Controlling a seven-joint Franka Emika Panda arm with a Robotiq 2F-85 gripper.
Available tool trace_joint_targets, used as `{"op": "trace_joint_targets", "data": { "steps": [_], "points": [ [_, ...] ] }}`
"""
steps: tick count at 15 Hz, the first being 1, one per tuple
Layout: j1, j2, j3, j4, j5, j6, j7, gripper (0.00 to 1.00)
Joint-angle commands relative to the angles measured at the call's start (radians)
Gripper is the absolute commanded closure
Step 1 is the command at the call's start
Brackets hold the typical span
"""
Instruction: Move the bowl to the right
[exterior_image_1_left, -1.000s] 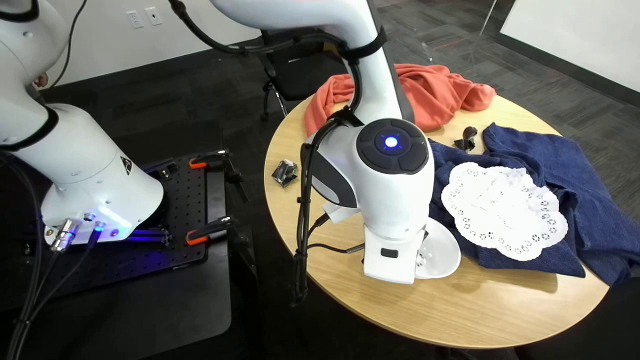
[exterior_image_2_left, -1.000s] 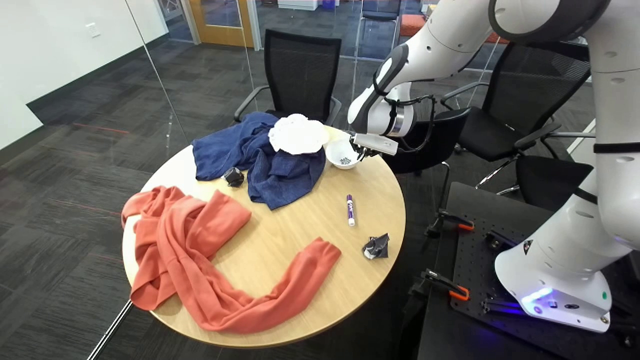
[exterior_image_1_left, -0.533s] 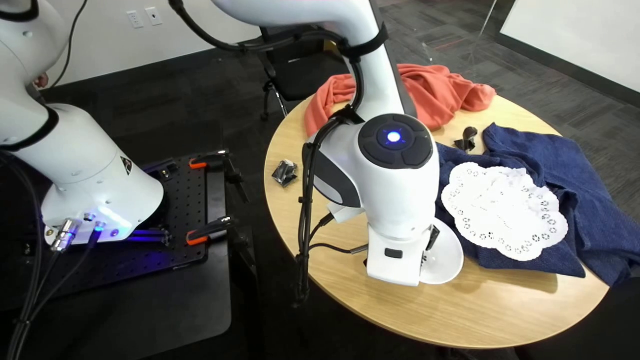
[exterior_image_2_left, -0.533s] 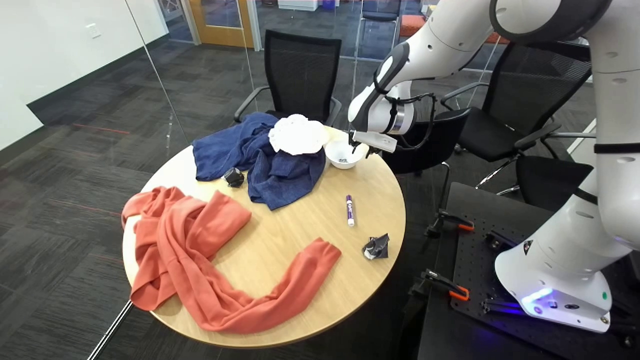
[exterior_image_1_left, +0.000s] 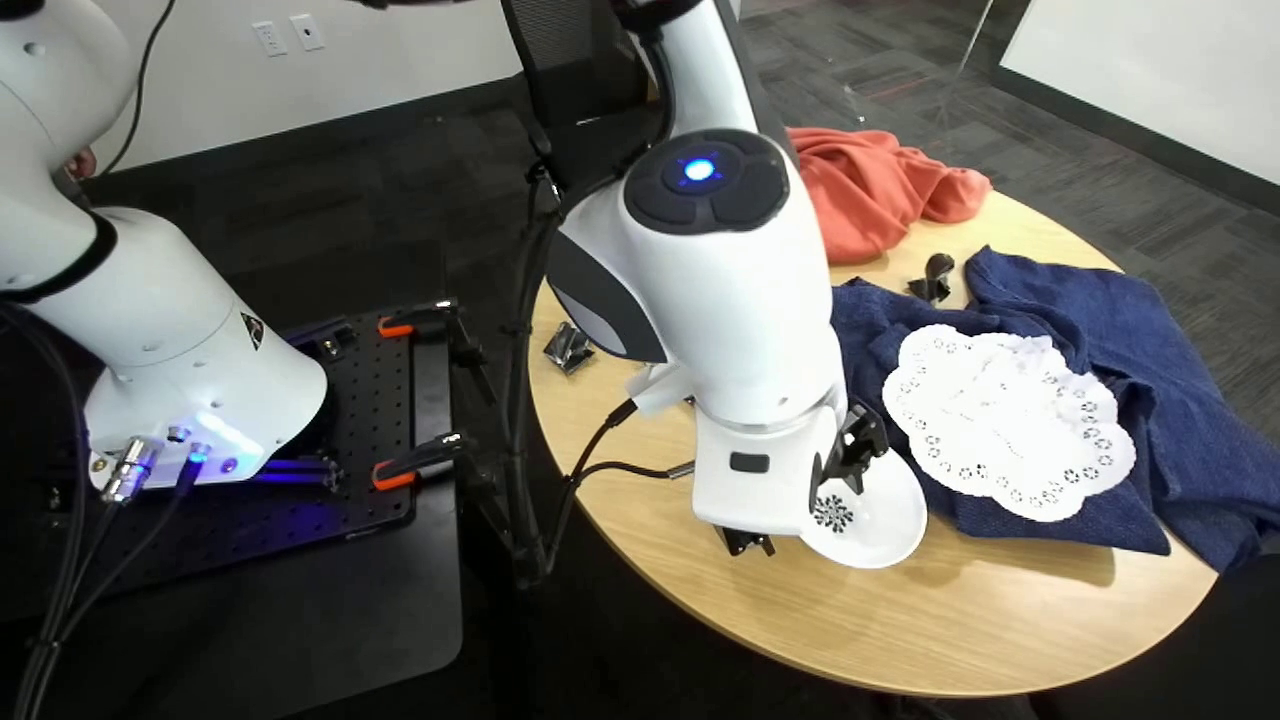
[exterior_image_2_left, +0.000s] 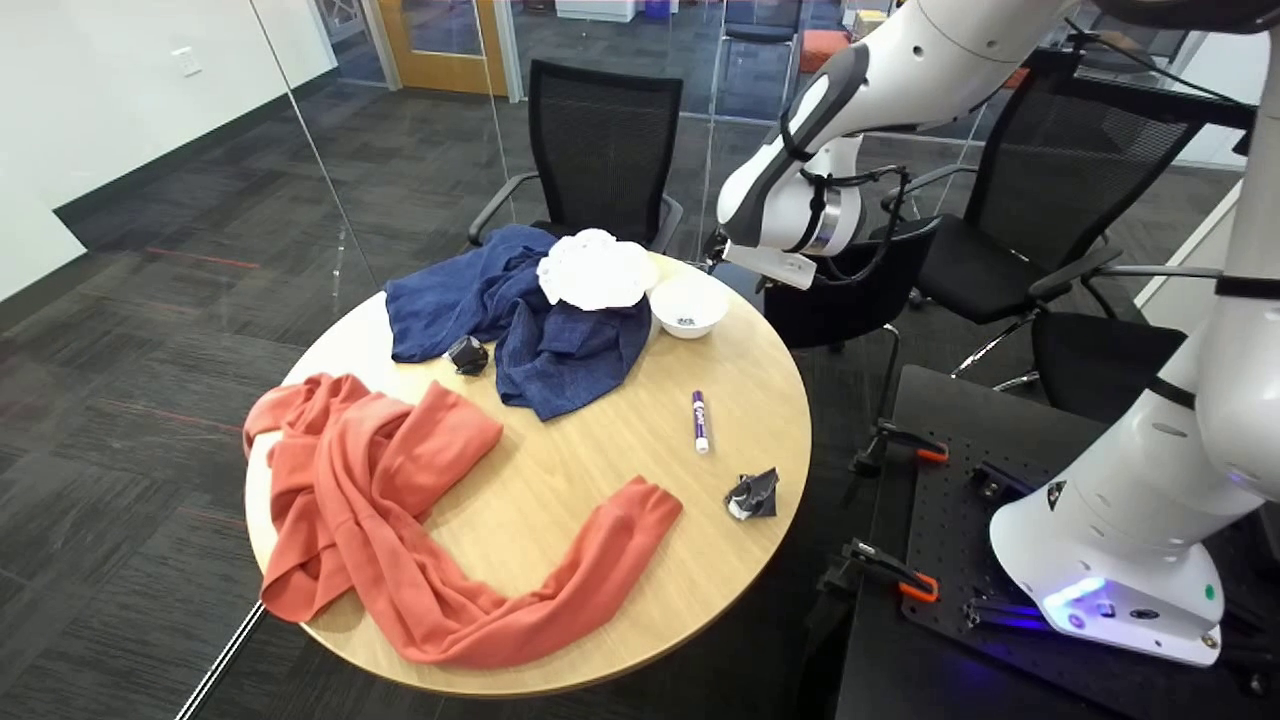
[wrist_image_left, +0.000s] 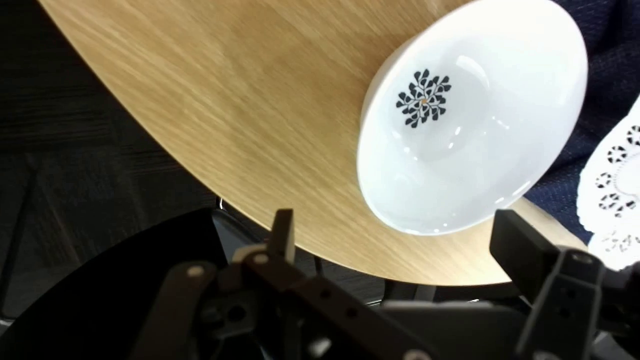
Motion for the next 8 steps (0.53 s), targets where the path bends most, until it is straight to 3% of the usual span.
{"op": "trace_joint_targets", "data": {
  "steps": [1,5,6,8],
  "points": [
    [-0.028,-0.151,0.052,-0.128,0.024,0.049,-0.051,0.00],
    [-0.036,-0.214,0.074,-0.171,0.023,0.041,-0.051,0.00],
    [-0.014,-0.154,0.047,-0.123,0.004,0.037,-0.018,0.00],
    [-0.016,-0.176,0.054,-0.140,0.004,0.037,-0.018,0.00]
  ]
}}
